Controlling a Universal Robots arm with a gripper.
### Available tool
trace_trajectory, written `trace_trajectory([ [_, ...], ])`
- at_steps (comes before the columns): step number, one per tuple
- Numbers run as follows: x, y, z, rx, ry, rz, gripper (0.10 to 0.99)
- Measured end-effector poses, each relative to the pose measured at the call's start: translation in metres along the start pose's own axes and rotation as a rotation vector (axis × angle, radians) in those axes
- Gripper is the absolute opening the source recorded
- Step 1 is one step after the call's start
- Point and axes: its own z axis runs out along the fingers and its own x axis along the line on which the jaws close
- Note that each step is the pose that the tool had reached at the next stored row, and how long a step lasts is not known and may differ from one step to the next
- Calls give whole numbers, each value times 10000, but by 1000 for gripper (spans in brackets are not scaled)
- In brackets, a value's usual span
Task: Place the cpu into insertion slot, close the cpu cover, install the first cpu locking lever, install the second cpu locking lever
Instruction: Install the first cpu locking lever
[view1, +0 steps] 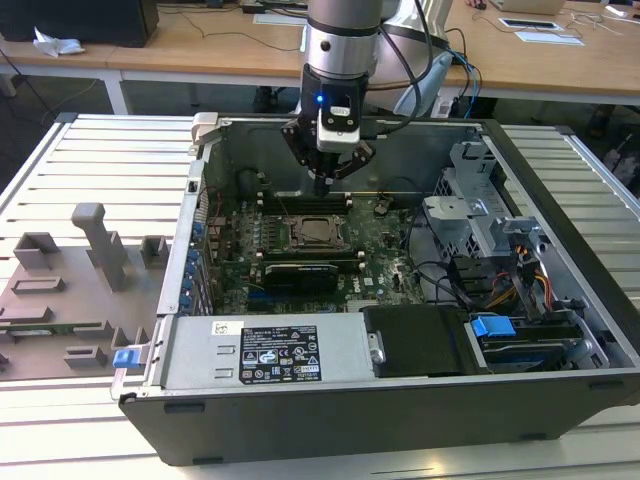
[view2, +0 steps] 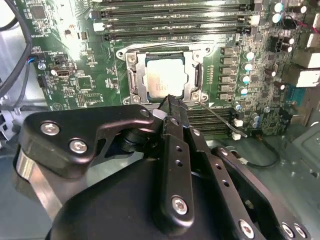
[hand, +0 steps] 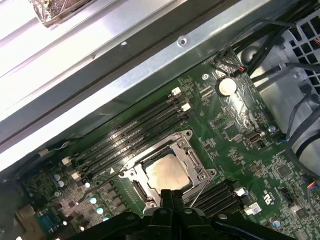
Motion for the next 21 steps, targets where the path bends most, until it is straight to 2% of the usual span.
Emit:
trace_trajectory([
  [8, 0, 0, 0, 10, -53, -1309, 106],
  [11, 0, 0, 0, 13, -89, -2247, 106],
  [16, 0, 1, 0, -4, -120, -3293, 106],
  [18, 0, 0, 0, -95, -119, -4224, 106],
  [21, 0, 0, 1, -153, -146, -5764, 106],
])
